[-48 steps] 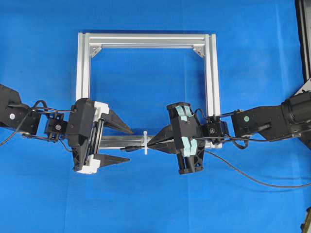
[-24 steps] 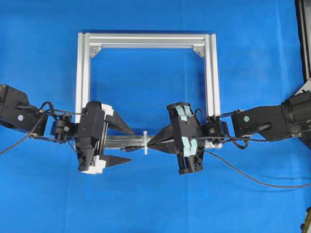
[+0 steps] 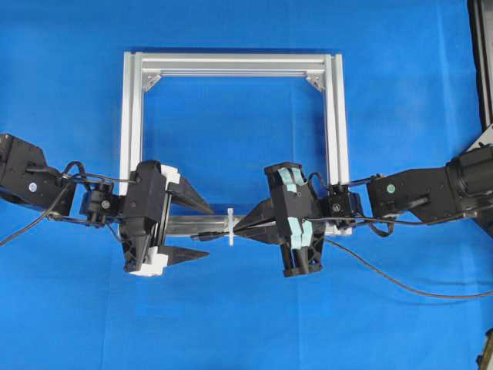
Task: Insert the wire through the string loop located in the center.
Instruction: 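Move the open left gripper to the plug emerging from the loop, then close the left gripper on the plug and open the right gripper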
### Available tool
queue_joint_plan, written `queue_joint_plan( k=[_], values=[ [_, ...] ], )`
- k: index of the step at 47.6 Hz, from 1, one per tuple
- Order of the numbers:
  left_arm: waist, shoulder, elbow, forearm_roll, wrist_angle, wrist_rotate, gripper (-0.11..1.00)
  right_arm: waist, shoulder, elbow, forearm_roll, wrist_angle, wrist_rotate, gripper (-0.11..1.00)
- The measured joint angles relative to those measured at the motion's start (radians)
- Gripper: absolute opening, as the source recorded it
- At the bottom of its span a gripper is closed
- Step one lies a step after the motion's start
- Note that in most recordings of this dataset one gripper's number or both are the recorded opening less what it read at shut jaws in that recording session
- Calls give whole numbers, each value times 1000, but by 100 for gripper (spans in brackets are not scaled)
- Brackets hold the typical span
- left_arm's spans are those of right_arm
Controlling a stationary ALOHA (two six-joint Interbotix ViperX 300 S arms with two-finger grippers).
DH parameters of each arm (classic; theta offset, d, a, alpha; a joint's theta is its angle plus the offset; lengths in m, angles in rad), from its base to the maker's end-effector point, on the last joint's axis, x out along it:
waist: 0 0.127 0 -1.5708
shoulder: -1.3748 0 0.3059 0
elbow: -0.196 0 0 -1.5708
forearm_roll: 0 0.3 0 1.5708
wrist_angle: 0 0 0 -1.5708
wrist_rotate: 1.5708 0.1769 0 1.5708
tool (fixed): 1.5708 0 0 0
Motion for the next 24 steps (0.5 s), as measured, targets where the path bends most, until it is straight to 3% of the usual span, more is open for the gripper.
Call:
queue_joint_plan(
  k=[17, 20, 24],
  values=[
    [0, 0, 0, 0, 3, -6, 84, 0, 0, 0, 0, 0, 0, -3],
    [0, 2, 0, 0, 5, -9, 77, 0, 0, 0, 2, 0, 0, -3],
    [0, 0, -2, -2, 6, -12, 55, 0, 0, 0, 2, 2, 0, -3]
  ],
)
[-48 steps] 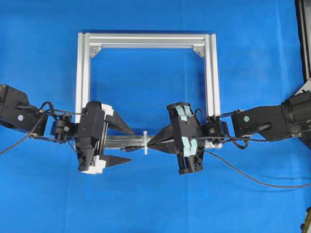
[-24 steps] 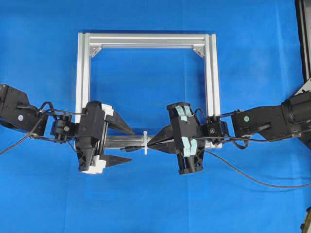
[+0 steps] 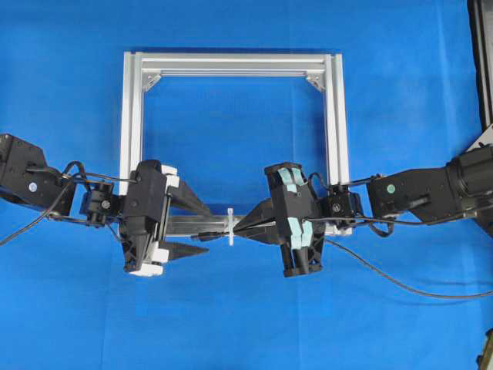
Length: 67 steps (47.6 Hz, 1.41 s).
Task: Insert the wire through the string loop located in the center.
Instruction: 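Close the left gripper on the plug and open the right gripper, then pull the cable leftward through the loop with the left gripper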
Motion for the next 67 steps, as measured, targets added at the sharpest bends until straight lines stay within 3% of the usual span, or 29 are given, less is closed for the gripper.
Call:
queue_joint_plan(
  k=[5, 9, 24, 28, 34, 41, 45, 53, 67],
  values=[
    [0, 2, 0, 0, 2, 0, 22, 2, 0, 0, 0, 3, 0, -3],
    [2, 2, 0, 0, 2, 0, 7, 0, 0, 0, 0, 5, 2, -3],
    [5, 0, 0, 0, 2, 0, 8, 2, 0, 0, 0, 5, 0, -2],
    [5, 0, 0, 0, 2, 0, 8, 2, 0, 0, 0, 5, 0, 3],
    [8, 0, 0, 0, 2, 0, 8, 2, 0, -3, -2, 3, 0, 27],
    [9, 0, 0, 0, 2, 0, 8, 3, 0, -3, -2, 17, 2, 73],
    [9, 0, 0, 0, 2, 0, 8, 3, -2, -3, -3, 37, 2, 91],
    [9, -2, 8, 0, 2, 0, 8, 3, -21, -5, -3, 71, 3, 84],
    [8, -92, 117, 0, 2, 0, 8, 8, -40, -3, -3, 95, 2, 84]
  ],
)
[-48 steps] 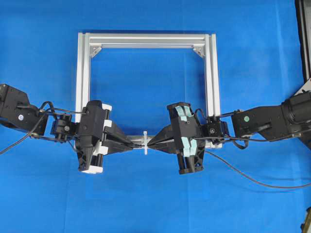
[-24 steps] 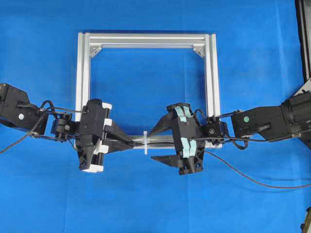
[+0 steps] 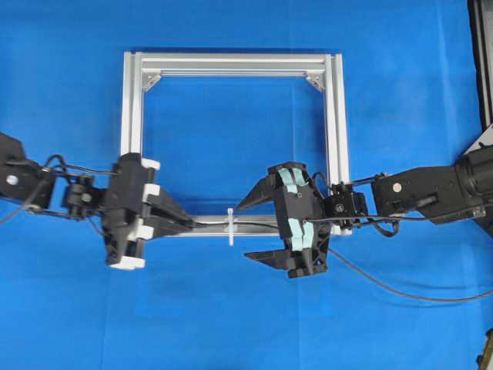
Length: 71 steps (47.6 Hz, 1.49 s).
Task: Insert the wire through the string loop located in the center.
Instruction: 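Pull the cable leftward through the loop with the left gripper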
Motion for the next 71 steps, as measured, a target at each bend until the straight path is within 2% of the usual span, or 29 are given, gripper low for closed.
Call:
queue_joint_plan(
  k=[16, 27, 32, 41, 55, 58, 67, 71],
  values=[
    [-41, -167, 175, 0, 0, -6, 8, 9, -11, -2, 0, 31, 0, 84],
    [-72, -339, 322, 0, 49, -81, 8, 9, -25, -2, 0, 32, 0, 84],
    [-80, -413, 371, 0, 101, -91, 8, 11, -25, -5, 2, 31, 2, 84],
    [-81, -492, 400, 0, 178, -84, 8, 11, -25, -11, 2, 32, 2, 84],
    [-81, -492, 400, 0, 207, -91, 9, 11, -25, -11, 0, 31, 2, 84],
    [-81, -488, 399, 0, 212, -92, 17, 11, -25, -11, 2, 32, 2, 84],
    [-81, -482, 397, 0, 222, -100, 74, 12, -25, -11, 2, 32, 2, 84],
    [-75, -482, 396, 0, 224, -100, 89, 12, -25, -11, 2, 32, 2, 84]
  ],
)
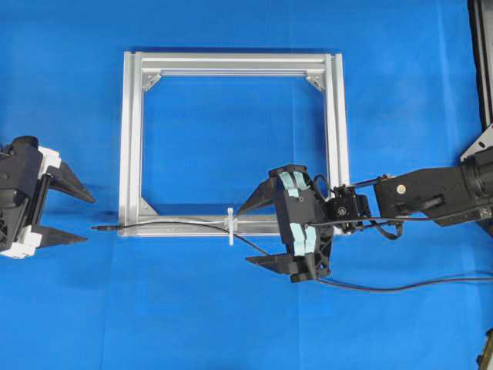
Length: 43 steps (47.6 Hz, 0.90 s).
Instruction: Insert the wire through the string loop located in the center.
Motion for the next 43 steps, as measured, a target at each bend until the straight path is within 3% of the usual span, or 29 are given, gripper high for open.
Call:
queue_joint_plan(
  k=[23, 43],
  values=[
    [31, -29, -15, 0, 38, 0, 88, 2, -8, 0, 0, 3, 0, 84],
    [31, -146, -97, 0, 149, 9, 87, -6, -144, -2, 0, 81, -5, 84]
  ],
)
